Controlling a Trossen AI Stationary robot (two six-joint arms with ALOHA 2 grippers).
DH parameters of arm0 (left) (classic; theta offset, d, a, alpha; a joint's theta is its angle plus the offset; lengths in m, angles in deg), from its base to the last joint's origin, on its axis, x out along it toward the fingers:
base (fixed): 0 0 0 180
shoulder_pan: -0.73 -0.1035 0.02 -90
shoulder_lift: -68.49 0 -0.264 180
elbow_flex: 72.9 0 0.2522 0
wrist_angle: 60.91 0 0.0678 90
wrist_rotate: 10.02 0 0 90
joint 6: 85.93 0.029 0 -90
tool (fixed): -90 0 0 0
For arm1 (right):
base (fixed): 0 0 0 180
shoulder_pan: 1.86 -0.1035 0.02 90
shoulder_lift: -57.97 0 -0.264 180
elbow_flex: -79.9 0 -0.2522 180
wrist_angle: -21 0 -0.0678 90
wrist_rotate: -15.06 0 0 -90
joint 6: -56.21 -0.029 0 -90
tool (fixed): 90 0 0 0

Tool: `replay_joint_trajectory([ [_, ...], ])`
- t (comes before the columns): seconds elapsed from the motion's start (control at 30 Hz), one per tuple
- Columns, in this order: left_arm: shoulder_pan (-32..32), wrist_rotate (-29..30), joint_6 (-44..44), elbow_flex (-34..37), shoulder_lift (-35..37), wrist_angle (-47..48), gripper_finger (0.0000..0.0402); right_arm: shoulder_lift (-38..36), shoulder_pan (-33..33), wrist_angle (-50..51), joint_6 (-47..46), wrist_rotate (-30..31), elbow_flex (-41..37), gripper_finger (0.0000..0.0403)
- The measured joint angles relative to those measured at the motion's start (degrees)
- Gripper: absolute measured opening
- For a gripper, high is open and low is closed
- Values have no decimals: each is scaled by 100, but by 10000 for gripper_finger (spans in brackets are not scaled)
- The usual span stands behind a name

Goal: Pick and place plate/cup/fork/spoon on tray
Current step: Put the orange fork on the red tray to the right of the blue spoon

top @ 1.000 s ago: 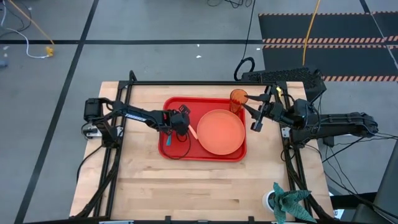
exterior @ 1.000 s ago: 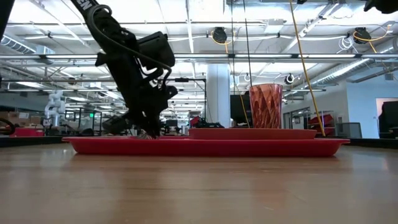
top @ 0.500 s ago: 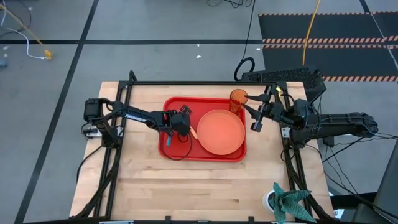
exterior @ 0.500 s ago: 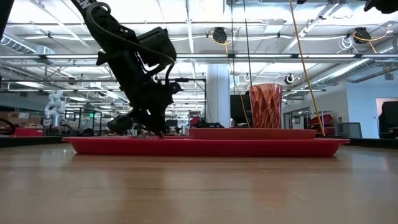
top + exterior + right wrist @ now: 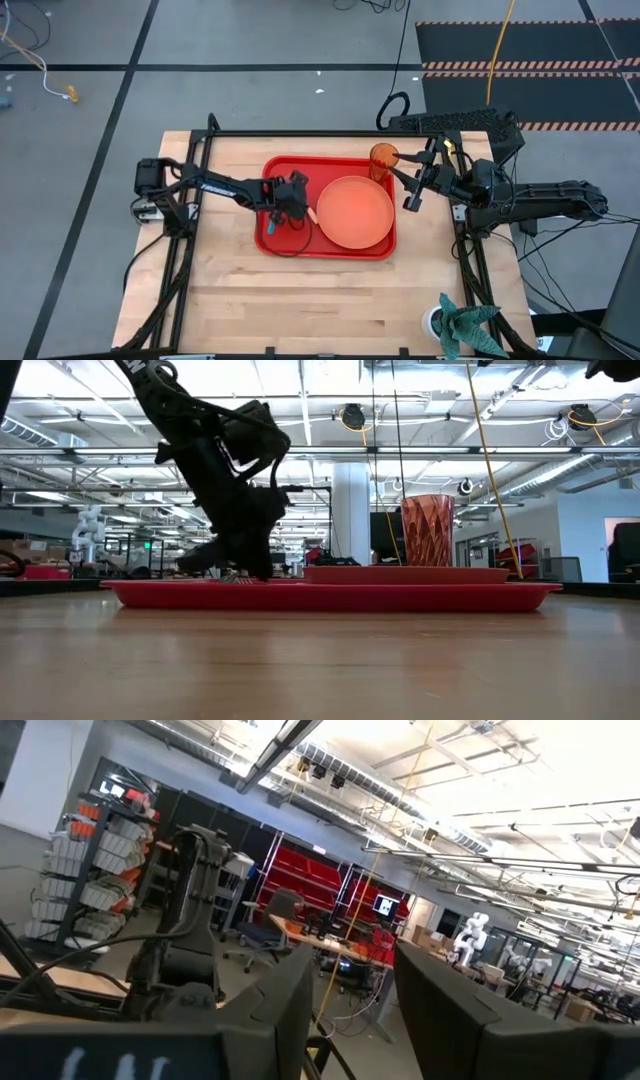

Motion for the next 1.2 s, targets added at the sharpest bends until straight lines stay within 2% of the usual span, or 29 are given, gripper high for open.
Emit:
replay_joint_trajectory([
  [0.13,247,1268,-64,-2,0,-598,63,2,0,0,18,0,0,137],
  [0.2,329,1514,-105,-8,2,-893,63,2,0,4,18,0,0,137],
  [0.27,349,1467,-109,-69,2,-897,63,2,0,7,18,0,0,137],
  [0.47,87,1021,-87,-521,3,-369,63,2,0,4,18,0,0,137],
  [0.57,-244,701,-497,-1089,4,592,63,2,0,2,18,0,0,137],
  [0.63,-521,65,-926,-1534,4,1471,62,2,0,0,24,0,0,137],
  [0.7,-801,-823,-1350,-1913,4,2199,63,2,0,0,61,-1,0,137],
  [0.8,-1093,-1769,-1704,-2207,11,2718,63,1,0,0,84,0,0,137],
  [0.97,-1118,-2009,-1455,-2253,0,2916,62,2,0,17,84,0,0,137],
  [1.2,-918,-2046,-1241,-2186,-520,3039,62,1,2,45,84,5,0,137],
])
